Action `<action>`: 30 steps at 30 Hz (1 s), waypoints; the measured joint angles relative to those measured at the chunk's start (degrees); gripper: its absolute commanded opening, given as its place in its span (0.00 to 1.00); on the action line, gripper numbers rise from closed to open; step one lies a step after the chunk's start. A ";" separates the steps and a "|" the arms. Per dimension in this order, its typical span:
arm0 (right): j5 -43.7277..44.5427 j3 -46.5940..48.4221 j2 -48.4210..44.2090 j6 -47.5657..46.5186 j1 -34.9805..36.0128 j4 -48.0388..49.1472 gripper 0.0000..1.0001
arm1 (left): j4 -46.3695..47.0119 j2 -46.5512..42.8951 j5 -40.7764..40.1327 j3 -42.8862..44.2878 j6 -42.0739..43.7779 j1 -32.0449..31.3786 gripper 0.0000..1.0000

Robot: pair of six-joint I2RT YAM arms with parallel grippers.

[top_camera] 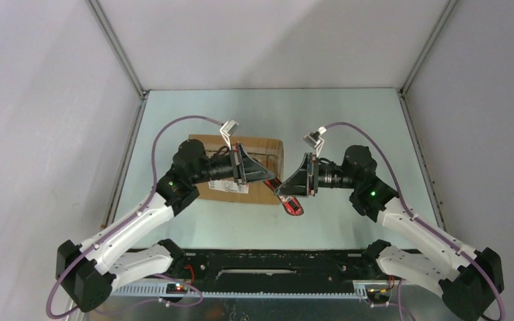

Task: Unpack the express box
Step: Adjust the knife.

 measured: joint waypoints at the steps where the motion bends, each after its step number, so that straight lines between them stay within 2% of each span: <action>1: 1.90 0.04 -0.13 0.20 -0.02 0.28 1.00 | 0.96 -0.02 -0.70 -0.66 -0.85 -0.02 0.00; 6: 8.68 0.04 -0.61 2.75 -0.09 2.64 1.00 | 4.07 -1.31 -6.64 -3.26 -4.31 -0.07 0.00; 10: 17.44 -3.04 -3.74 5.95 0.28 5.88 1.00 | 10.23 -6.01 -14.73 -9.35 -9.31 -0.04 0.00; 14: 29.57 -9.92 -10.67 7.23 1.66 8.68 0.99 | 15.28 -8.26 -23.26 -12.46 -14.97 -0.07 0.00; 19: 47.95 -11.06 -14.58 0.46 10.12 11.76 0.99 | 17.51 -9.75 -37.79 -14.29 -22.69 -2.34 0.00; 23: 61.07 -11.04 -12.09 -5.84 15.30 19.10 1.00 | 18.49 -8.87 -49.96 -13.86 -26.77 -8.87 0.00; 30: 75.56 -9.97 -0.70 -13.27 17.14 32.33 0.96 | 16.96 -0.55 -63.21 -6.43 -31.36 -16.70 0.00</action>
